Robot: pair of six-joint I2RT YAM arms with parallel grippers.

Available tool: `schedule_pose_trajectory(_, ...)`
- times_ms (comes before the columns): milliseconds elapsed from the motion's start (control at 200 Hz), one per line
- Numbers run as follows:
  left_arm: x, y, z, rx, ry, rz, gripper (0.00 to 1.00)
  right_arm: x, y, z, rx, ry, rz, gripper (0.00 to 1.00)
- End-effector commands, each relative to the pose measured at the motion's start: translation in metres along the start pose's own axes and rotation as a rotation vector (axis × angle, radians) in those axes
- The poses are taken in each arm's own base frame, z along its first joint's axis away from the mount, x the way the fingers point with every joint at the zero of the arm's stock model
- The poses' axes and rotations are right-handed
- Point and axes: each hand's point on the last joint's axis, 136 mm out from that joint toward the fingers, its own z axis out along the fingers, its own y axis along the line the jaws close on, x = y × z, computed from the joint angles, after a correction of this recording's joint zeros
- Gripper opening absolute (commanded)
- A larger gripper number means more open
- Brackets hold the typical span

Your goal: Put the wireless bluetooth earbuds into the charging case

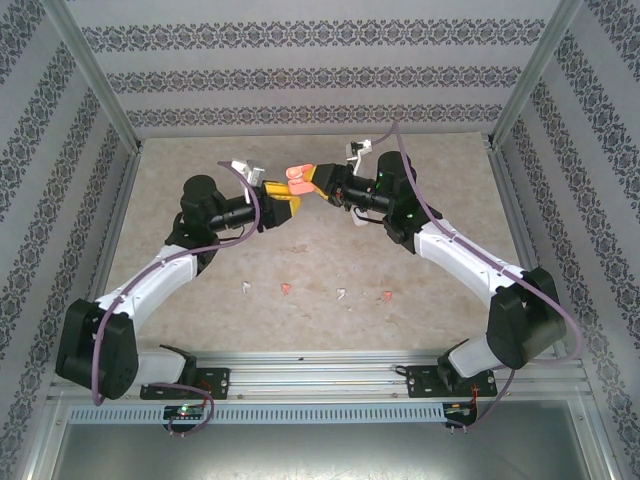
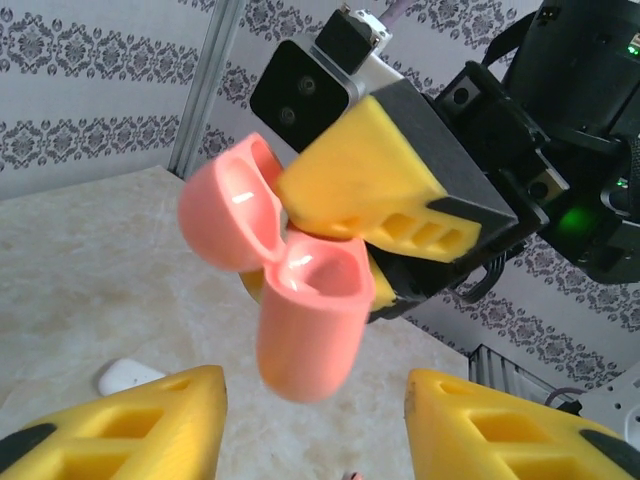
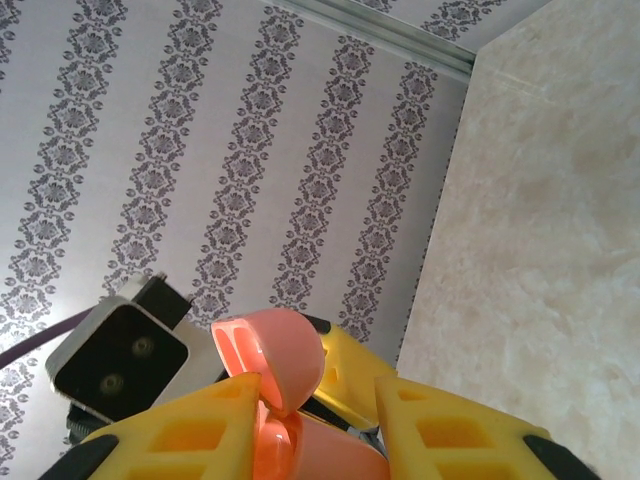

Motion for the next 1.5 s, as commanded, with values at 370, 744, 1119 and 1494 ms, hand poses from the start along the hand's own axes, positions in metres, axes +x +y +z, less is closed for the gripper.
schedule_pose_trajectory(370,-0.030,-0.013,0.004,0.095,-0.063,0.051,0.37,0.009,0.018,-0.001,-0.063,0.043,-0.047,0.21)
schedule_pose_trajectory(744,-0.024,-0.012,0.002,0.079,-0.044,0.057,0.05,0.016,0.017,0.005,-0.056,0.084,-0.048,0.34)
schedule_pose_trajectory(1119,0.013,0.014,-0.037,-0.270,0.076,0.086,0.00,0.029,-0.012,-0.014,0.098,0.125,-0.046,0.60)
schedule_pose_trajectory(1494,0.043,0.029,-0.104,-0.639,0.174,0.081,0.00,0.110,-0.112,-0.041,0.591,0.362,-0.050,0.58)
